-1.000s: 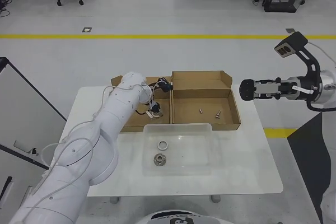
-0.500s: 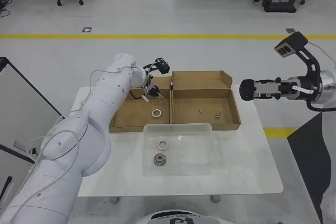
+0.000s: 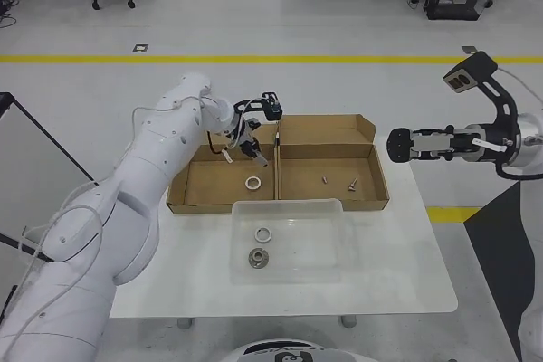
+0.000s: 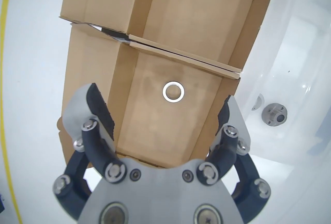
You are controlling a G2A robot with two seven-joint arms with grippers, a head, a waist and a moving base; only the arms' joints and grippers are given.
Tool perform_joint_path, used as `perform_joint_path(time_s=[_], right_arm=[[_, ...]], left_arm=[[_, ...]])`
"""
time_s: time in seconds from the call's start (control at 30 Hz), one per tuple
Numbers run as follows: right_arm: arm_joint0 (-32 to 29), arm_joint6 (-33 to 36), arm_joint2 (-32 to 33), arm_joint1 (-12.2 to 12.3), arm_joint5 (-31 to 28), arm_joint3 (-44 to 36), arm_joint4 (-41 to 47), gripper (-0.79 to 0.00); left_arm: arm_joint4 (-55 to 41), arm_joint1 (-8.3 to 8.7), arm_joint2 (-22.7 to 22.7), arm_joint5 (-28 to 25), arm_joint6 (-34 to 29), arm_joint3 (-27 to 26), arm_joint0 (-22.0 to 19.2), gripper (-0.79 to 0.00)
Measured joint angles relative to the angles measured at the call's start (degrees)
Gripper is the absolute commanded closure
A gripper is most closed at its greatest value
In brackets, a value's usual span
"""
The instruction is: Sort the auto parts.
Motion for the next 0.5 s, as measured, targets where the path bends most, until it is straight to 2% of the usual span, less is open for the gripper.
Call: perform_joint_path(time_s=[0.13, 0.2, 0.27, 0.3, 0.5], right_arm=[[0.00, 0.00, 0.00, 0.00, 0.00, 0.00, 0.00, -0.785], [0.00, 0.00, 0.00, 0.00, 0.00, 0.00, 0.00, -0.785], [0.00, 0.00, 0.00, 0.00, 0.00, 0.00, 0.00, -0.785], [0.00, 0.00, 0.00, 0.00, 0.00, 0.00, 0.00, -0.785], [0.00, 0.00, 0.00, 0.00, 0.00, 0.00, 0.00, -0.785]], left_arm=[[-2.43, 3.36, -2.31, 3.77, -3.99, -10.21, 3.78, -0.785], [-4.42, 5.58, -3.84, 6.54, -6.75, -17.14, 6.68, -0.785], [-5.47, 6.77, -4.54, 8.36, -8.54, -22.92, 8.42, -0.785], [-5.50, 6.77, -4.56, 8.33, -8.49, -23.75, 8.40, -0.785], [-5.38, 6.66, -4.48, 8.05, -8.21, -21.18, 8.21, -0.785]])
